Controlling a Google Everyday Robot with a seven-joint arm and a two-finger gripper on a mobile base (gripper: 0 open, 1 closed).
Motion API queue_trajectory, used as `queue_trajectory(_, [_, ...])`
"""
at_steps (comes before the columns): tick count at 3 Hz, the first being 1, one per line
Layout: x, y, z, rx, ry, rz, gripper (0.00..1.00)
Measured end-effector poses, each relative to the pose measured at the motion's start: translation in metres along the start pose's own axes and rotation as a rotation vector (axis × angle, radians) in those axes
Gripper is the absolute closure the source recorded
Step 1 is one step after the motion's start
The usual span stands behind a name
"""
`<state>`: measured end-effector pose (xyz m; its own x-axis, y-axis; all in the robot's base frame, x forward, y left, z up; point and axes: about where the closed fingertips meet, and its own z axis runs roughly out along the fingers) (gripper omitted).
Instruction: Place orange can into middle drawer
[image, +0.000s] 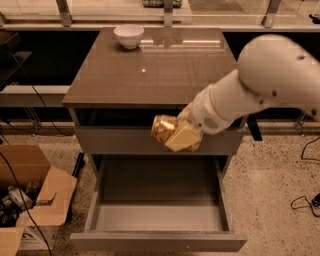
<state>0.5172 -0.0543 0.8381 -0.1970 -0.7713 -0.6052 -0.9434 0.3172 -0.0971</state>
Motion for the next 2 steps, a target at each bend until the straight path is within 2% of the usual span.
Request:
queue_trajectory(1, [0.030, 0.032, 0.047, -0.072, -0.014, 0.123, 1.00])
queue_trajectory(2, [0.055, 0.048, 0.135, -0.145, -0.048, 0.279, 1.00])
